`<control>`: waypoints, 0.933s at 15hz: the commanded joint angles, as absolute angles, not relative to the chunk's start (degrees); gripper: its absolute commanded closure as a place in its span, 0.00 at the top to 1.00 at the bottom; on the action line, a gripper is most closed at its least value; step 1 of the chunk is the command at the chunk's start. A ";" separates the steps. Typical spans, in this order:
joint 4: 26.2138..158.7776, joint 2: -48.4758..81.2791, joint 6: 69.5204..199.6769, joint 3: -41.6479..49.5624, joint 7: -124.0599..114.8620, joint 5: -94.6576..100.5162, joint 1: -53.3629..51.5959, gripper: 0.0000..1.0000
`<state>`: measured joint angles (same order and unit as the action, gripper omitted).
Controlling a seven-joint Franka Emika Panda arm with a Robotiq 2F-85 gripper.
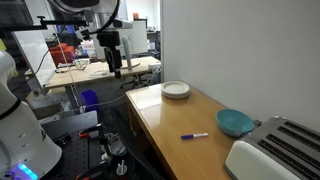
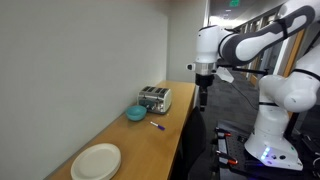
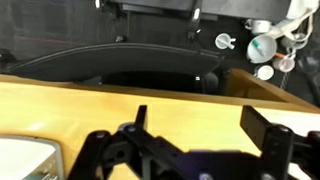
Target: Put the marker into the blue bowl.
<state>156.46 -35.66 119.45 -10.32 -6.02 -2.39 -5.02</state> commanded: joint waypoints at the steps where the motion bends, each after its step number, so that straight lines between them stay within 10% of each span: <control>1: 153.13 -26.71 127.92 -8.37 -8.15 2.95 0.20 1.00; 14: 130.02 16.73 144.84 1.75 -7.03 3.31 4.88 1.00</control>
